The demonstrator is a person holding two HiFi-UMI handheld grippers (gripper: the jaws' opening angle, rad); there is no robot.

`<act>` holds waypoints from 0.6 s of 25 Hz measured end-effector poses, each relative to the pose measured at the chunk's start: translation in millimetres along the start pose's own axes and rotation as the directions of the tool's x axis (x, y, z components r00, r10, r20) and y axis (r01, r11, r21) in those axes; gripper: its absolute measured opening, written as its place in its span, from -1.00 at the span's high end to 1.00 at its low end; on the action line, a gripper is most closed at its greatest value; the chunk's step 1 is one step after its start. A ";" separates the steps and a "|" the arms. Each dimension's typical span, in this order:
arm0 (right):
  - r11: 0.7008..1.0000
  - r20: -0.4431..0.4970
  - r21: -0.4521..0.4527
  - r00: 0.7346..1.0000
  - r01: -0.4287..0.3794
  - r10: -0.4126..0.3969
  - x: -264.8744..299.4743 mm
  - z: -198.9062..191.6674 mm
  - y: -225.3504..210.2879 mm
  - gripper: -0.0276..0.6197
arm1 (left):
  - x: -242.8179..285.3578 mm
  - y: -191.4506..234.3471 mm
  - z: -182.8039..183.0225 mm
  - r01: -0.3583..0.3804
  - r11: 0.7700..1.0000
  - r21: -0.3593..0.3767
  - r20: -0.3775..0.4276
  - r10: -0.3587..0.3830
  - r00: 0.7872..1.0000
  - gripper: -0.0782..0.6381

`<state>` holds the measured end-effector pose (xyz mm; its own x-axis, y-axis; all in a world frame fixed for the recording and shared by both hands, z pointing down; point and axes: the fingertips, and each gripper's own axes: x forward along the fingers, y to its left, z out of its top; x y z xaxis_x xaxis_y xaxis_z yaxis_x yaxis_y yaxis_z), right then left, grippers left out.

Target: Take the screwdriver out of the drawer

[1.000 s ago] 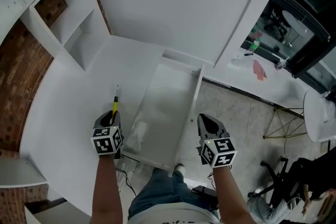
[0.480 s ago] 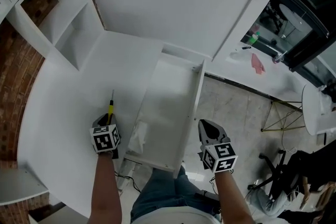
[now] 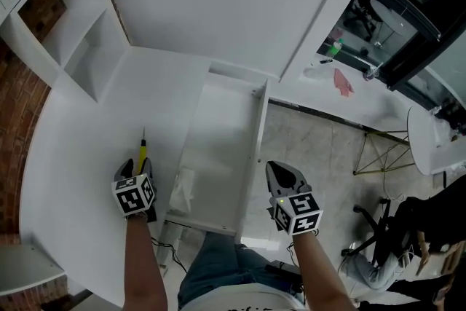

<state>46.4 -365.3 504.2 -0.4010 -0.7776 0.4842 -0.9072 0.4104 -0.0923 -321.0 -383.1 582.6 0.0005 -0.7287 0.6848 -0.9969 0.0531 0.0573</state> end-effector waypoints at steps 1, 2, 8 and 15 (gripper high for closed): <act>1.000 0.012 -0.004 1.000 -0.002 0.002 -3.6 3.7 0.7 0.88 | -6.4 -0.3 2.6 -0.001 1.000 -0.005 0.017 0.002 1.000 0.19; 1.000 0.027 -0.010 1.000 -0.004 0.004 -7.9 7.4 2.0 0.88 | -13.1 -0.9 4.5 -0.003 1.000 -0.009 0.033 0.003 0.999 0.18; 0.996 0.122 -0.088 0.992 -0.016 0.026 -53.8 21.8 16.2 0.88 | -65.4 -20.1 3.7 0.013 1.000 -0.023 0.155 -0.009 0.988 0.16; 0.991 0.243 -0.136 0.969 0.000 0.033 -144.3 29.9 36.2 0.88 | -159.6 -65.3 -2.5 0.032 0.997 0.065 0.333 -0.052 0.942 0.75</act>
<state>67.7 -252.5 405.0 -0.4498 -0.8560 0.2549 -0.8816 0.4712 0.0268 -255.8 -268.6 471.4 0.0260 -0.9160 0.4003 -0.9994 -0.0143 0.0320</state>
